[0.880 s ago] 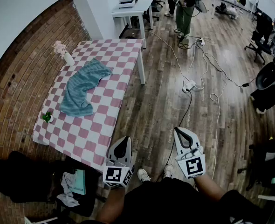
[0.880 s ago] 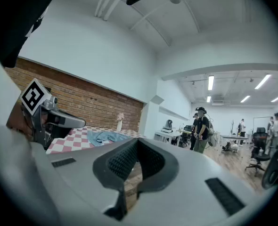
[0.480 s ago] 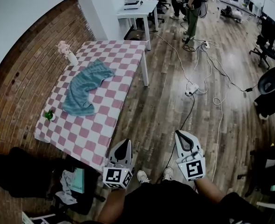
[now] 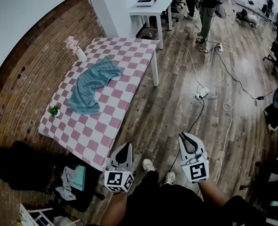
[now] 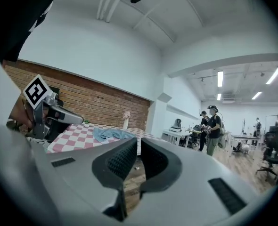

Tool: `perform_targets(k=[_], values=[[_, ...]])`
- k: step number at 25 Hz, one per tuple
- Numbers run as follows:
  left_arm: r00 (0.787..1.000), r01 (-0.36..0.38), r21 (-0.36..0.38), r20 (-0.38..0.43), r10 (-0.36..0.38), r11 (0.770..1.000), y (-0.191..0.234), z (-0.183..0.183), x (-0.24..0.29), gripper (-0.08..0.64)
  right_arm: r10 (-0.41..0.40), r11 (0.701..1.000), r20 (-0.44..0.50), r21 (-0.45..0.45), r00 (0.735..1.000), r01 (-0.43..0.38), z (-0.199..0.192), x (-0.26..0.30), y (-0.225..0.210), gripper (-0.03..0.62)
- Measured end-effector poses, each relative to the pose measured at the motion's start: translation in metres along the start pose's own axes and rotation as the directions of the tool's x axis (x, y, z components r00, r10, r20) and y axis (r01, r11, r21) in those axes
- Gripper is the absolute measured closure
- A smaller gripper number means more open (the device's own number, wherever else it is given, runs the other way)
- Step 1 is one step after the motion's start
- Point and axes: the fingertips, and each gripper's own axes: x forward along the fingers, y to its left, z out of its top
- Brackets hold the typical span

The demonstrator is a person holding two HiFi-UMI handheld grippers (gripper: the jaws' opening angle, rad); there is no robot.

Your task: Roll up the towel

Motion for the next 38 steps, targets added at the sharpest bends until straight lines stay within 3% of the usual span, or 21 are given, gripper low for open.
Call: perform_targets(k=[9,14,15,21,31,38], values=[[0.996,-0.090,-0.046,0.004,0.091,0.995,0.068,0.001,0.059,0.569,0.118,0.991,-0.029,-0.058,0.993,-0.120,-0.008,0.103,-0.007,0.494],[0.991,-0.135,-0.063,0.014,0.136,0.989,0.120,0.010,0.095,0.569,0.162,0.986,-0.002,-0.037,0.987,-0.162,0.008,0.179,-0.010,0.429],[0.989,-0.149,-0.065,0.014,0.150,0.987,0.129,0.012,0.100,0.549,0.172,0.985,0.004,-0.034,0.985,-0.172,0.011,0.192,-0.010,0.414],[0.974,-0.223,-0.084,0.007,0.225,0.971,0.182,0.017,0.123,0.212,0.229,0.972,-0.009,-0.052,0.973,-0.229,0.021,0.263,0.002,0.379],[0.953,-0.301,-0.101,-0.051,0.298,0.948,0.248,0.002,0.125,0.224,0.335,0.933,-0.031,-0.124,0.942,-0.336,0.023,0.334,0.037,0.370],[0.911,-0.390,-0.084,-0.181,0.370,0.917,0.284,-0.034,0.121,0.250,0.437,0.879,-0.058,-0.186,0.898,-0.440,0.014,0.386,0.052,0.371]])
